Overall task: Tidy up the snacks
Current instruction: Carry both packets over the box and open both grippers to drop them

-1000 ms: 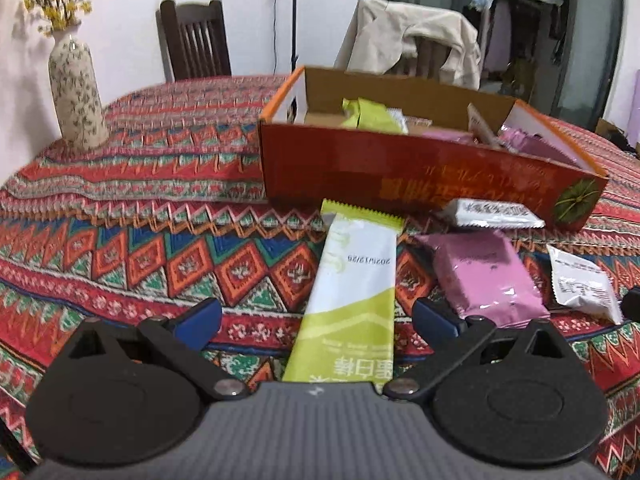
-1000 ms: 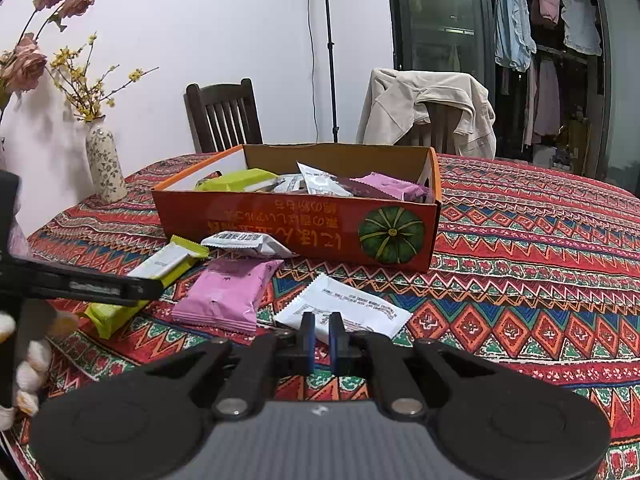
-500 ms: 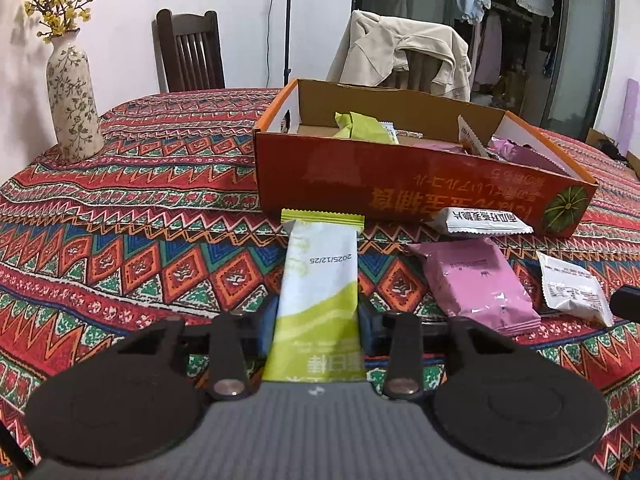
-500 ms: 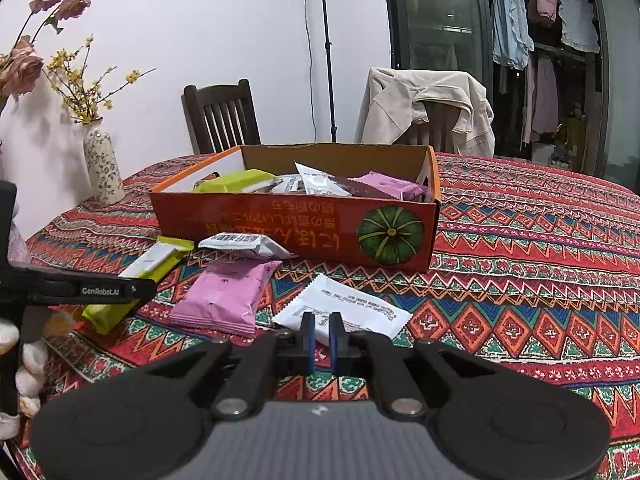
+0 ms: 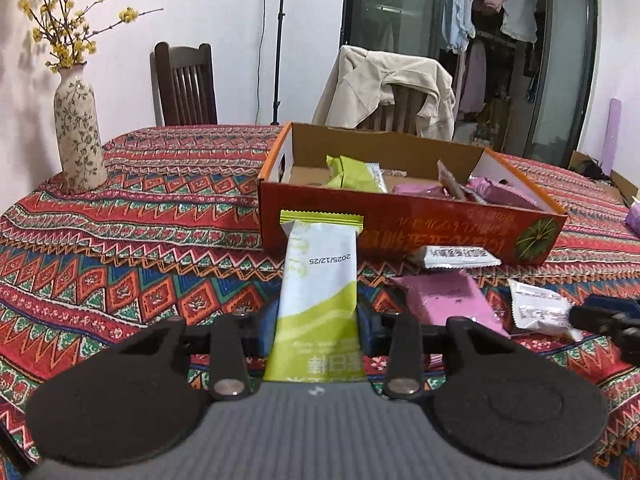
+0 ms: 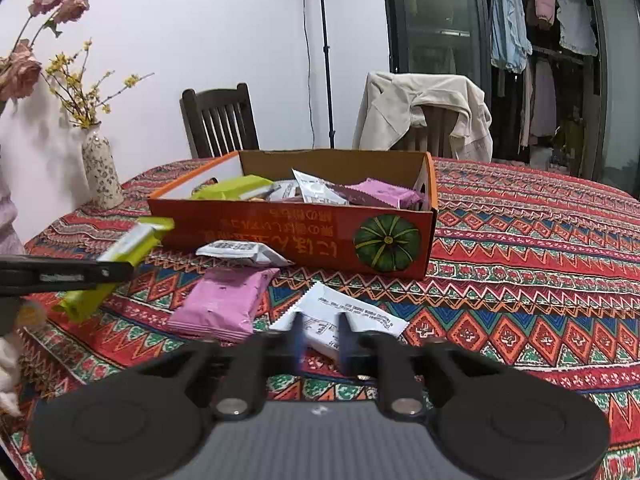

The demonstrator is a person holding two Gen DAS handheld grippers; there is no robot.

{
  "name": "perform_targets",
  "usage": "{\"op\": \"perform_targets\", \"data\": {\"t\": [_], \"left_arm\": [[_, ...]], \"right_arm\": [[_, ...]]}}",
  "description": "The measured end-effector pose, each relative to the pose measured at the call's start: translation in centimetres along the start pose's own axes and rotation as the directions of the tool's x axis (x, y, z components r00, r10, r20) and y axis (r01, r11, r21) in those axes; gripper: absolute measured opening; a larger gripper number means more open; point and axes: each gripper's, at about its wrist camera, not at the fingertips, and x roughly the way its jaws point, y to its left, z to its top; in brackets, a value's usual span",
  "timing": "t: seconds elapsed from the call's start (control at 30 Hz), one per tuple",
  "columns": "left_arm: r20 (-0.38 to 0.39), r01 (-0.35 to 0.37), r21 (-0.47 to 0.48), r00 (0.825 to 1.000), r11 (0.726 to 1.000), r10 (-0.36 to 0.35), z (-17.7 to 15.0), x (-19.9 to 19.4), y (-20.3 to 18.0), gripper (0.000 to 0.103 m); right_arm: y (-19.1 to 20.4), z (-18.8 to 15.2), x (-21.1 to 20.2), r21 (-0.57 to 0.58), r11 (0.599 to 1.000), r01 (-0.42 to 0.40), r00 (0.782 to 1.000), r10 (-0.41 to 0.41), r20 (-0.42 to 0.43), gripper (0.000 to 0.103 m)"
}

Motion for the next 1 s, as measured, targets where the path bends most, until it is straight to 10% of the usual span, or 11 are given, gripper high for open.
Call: {"op": "perform_targets", "data": {"t": [0.07, 0.37, 1.0], "left_arm": [[0.007, 0.008, -0.002, 1.000, 1.000, -0.008, 0.0, -0.3, 0.0, 0.039], [0.020, 0.028, -0.020, 0.999, 0.999, -0.027, -0.1, -0.9, 0.9, 0.039], [0.060, 0.051, -0.015, 0.997, 0.999, -0.050, 0.8, -1.8, 0.9, 0.039]], "right_arm": [[-0.2, 0.4, 1.3, -0.021, 1.000, 0.024, 0.999, -0.025, -0.025, 0.082], [-1.3, 1.5, 7.5, -0.043, 0.999, -0.018, 0.984, 0.010, -0.179, 0.103], [-0.2, 0.3, 4.6, -0.119, 0.993, -0.026, 0.996, 0.015, -0.093, 0.087]]}}
